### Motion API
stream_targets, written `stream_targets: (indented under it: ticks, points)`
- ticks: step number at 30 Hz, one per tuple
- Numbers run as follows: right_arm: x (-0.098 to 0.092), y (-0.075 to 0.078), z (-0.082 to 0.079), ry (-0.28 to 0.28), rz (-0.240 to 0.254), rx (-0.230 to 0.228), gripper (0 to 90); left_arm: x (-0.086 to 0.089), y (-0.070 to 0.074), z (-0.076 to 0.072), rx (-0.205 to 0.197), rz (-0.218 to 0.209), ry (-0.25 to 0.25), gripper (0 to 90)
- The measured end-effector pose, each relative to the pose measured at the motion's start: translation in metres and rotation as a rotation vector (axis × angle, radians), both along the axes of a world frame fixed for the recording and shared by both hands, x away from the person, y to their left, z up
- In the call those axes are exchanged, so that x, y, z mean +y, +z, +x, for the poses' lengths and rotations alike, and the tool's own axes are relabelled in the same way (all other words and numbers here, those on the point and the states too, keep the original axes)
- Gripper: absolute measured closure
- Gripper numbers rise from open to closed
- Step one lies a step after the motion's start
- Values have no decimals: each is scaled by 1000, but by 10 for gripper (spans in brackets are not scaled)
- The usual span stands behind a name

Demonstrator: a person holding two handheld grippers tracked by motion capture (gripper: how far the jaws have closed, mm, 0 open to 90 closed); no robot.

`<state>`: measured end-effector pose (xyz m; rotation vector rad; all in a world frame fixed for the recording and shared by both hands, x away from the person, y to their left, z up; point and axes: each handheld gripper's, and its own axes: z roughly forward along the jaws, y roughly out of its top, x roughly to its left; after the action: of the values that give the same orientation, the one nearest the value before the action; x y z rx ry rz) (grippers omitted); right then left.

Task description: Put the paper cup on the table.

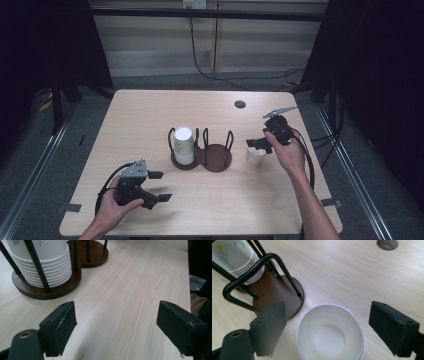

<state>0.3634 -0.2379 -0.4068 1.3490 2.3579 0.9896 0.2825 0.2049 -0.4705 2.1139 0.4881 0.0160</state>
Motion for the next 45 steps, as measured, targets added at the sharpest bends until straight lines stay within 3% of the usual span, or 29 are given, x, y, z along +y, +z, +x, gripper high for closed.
stream_targets:
  ticks: [5, 9, 15, 21, 36, 45]
  points:
    - [1, -4, -9, -23, -11, -54, 137, 0, 0, 1, 2, 6, 1, 160]
    - [0, -4, -17, -52, 41, -109, 140, 5, 3, 0, -19, -12, 31, 160]
    - [0, -3, -28, -52, 96, -150, 150, 11, 5, 1, -25, -30, 47, 161]
    - [7, -2, -42, -62, 87, -201, 150, 10, 5, 0, -26, -23, 49, 161]
    - [17, -8, -83, -51, 168, -270, 151, 5, 5, -5, -24, -23, 35, 160]
    - [33, -22, -107, -4, 187, -264, 153, 3, 4, -6, -19, -16, 32, 160]
